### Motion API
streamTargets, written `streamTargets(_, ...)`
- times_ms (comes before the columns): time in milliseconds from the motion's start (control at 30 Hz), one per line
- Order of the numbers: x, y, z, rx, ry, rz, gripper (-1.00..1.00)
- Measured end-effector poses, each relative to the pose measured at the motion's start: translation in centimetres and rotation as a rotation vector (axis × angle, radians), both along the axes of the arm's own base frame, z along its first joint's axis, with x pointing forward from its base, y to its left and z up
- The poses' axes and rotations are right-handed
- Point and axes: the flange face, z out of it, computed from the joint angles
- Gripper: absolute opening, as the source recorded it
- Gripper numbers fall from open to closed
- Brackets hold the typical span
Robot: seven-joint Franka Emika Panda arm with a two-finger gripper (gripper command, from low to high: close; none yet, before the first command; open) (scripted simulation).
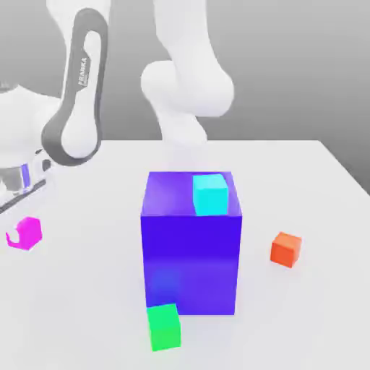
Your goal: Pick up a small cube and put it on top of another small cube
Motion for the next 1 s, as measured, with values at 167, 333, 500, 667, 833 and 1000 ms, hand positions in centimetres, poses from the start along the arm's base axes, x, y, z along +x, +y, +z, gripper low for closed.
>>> streamTargets(167,-3.0,-5.0,1.3,-0.036,-0.005,0.091,-1.00)
streamTargets(333,-7.0,-9.7,2.7,-0.075,0.000,0.179,-1.00)
streamTargets(500,-5.9,-9.5,1.2,-0.033,0.041,0.460,-1.00)
streamTargets(667,-3.3,-7.6,-1.1,0.036,0.070,0.799,-1.00)
streamTargets(833,-0.9,-5.4,-3.2,0.106,0.077,1.139,-1.00)
streamTargets(1000,1.5,-3.0,-5.1,0.171,0.062,1.479,-1.00)
